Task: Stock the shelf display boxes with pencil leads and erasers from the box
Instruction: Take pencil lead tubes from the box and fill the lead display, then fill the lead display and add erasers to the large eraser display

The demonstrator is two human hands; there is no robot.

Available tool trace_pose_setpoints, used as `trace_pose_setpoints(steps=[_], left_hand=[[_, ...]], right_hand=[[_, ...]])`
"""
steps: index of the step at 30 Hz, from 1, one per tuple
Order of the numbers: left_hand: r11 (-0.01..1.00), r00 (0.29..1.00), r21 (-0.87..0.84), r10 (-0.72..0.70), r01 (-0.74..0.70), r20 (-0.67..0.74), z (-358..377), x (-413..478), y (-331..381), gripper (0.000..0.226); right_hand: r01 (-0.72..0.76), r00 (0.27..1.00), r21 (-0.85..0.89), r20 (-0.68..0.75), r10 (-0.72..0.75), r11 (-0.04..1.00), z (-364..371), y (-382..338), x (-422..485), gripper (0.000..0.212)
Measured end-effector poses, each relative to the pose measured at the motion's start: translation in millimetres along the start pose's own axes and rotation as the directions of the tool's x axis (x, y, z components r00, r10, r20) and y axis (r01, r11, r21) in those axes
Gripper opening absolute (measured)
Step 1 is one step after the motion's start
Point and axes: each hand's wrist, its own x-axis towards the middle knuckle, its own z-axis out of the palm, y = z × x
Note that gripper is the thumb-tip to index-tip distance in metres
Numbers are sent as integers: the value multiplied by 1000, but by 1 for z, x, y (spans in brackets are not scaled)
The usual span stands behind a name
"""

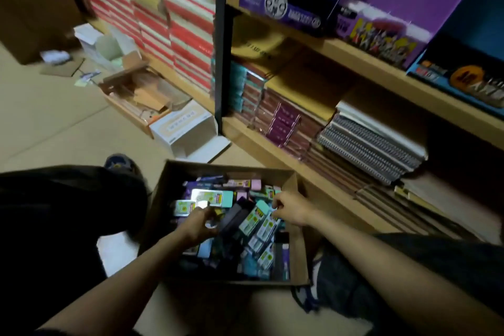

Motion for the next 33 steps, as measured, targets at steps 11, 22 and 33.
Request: trace_pose_setpoints(steps=[11,22,33], left_hand=[[995,991,-52,-86,81,-100,59,-3,-34,54],[979,979,-172,-136,109,-153,72,47,-7,63],[983,979,-112,-161,147,-126,85,64,5,52]], right_hand=[[-380,891,452,-57,451,807,127,28,19,55],[-277,908,473,-157,389,836,144,36,60,70],[-65,925,501,-295,241,863,173,-8,52,60]])
